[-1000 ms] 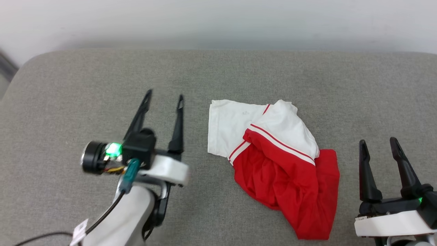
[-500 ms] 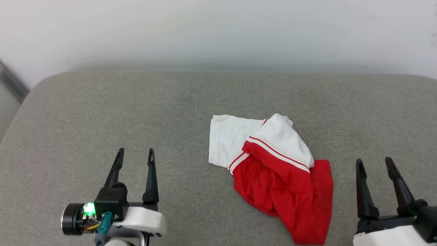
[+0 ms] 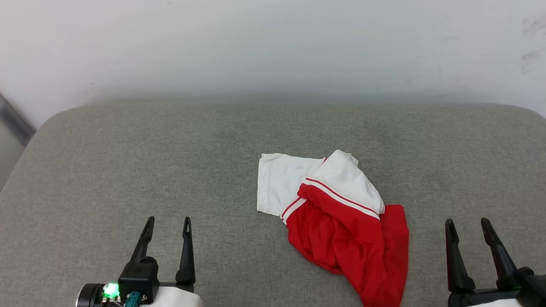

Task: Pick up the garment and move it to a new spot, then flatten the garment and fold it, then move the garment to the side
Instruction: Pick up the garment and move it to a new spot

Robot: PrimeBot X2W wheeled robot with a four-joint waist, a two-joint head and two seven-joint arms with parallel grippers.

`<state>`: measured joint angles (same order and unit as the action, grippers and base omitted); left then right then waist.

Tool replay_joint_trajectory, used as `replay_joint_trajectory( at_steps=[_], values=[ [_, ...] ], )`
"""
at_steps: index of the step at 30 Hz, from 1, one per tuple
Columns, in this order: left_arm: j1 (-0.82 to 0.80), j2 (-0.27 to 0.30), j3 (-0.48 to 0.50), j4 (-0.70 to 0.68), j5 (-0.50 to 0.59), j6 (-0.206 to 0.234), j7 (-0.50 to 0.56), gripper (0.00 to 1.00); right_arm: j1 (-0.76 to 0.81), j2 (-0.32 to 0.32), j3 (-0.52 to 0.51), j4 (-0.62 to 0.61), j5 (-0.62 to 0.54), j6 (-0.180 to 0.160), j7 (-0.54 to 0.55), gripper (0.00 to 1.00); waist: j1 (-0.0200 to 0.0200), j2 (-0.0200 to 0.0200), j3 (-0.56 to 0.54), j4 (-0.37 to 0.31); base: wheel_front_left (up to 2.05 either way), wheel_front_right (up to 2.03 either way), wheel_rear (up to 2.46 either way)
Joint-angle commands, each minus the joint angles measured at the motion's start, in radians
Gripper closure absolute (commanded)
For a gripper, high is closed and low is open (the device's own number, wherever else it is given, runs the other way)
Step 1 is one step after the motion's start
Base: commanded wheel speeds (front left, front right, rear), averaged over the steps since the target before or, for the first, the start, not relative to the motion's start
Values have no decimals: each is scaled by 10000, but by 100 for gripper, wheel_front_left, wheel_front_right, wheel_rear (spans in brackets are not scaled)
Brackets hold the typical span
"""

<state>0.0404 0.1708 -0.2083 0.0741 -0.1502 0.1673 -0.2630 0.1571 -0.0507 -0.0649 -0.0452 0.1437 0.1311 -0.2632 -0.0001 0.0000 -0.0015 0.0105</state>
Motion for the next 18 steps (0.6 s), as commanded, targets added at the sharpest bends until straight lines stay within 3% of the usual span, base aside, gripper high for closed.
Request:
replay_joint_trajectory(
  at_steps=[1,18],
  values=[
    [139,-89,142,20,114,-96,-25,0,142,8,-7,8,58,-7,-24,0,1,0,-26,-9,0,0,0],
    [361,-654,880,195,689,-794,-26,0,235,8,38,14,104,-7,-24,0,1,0,-41,-30,0,0,0]
  ],
)
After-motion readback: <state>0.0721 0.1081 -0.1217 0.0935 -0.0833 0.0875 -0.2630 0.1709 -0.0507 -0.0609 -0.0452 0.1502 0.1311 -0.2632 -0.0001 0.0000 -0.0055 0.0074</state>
